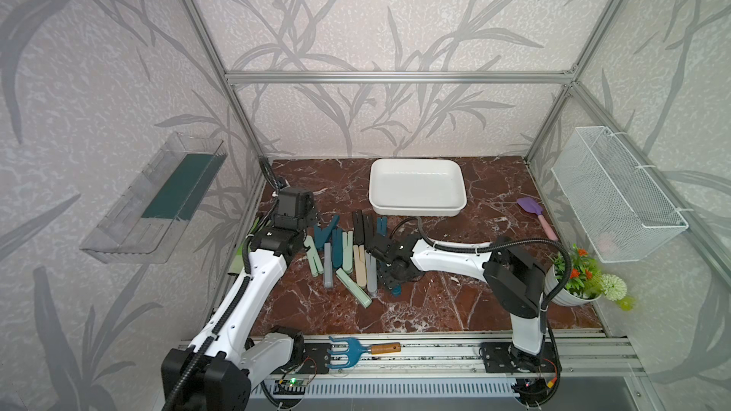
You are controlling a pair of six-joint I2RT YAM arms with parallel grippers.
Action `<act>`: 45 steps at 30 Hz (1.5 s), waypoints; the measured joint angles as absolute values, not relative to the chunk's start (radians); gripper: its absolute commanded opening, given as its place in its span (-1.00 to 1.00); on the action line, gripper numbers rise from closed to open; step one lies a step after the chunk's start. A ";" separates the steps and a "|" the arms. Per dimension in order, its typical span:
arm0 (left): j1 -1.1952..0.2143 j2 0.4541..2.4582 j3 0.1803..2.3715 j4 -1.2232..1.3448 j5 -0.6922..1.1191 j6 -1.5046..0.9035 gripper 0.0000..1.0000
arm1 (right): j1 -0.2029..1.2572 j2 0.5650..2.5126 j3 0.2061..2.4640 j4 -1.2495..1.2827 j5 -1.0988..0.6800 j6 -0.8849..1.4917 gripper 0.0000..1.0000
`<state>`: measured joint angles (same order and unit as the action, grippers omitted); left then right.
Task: Put the pruning pliers into the storage box
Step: Pick up the pruning pliers from the center of the board.
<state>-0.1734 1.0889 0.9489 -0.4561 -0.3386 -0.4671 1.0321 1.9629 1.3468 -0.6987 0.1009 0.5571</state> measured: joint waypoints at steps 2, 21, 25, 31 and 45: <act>-0.173 1.089 0.949 -0.456 -0.339 -0.467 0.51 | 1.024 1.963 1.349 -0.701 0.110 0.549 0.40; -0.169 1.094 0.949 -0.456 -0.339 -0.467 0.51 | 0.976 1.986 1.377 -0.648 0.080 0.387 0.00; -0.169 1.095 0.949 -0.456 -0.339 -0.467 0.51 | 0.974 2.009 1.381 -0.654 0.087 0.366 -0.09; -0.169 1.095 0.949 -0.457 -0.339 -0.467 0.51 | 0.974 2.014 1.388 -0.656 0.097 0.352 -0.26; -0.168 1.101 0.949 -0.454 -0.247 -0.461 0.50 | 0.809 1.720 1.227 -0.561 -0.092 0.344 -0.29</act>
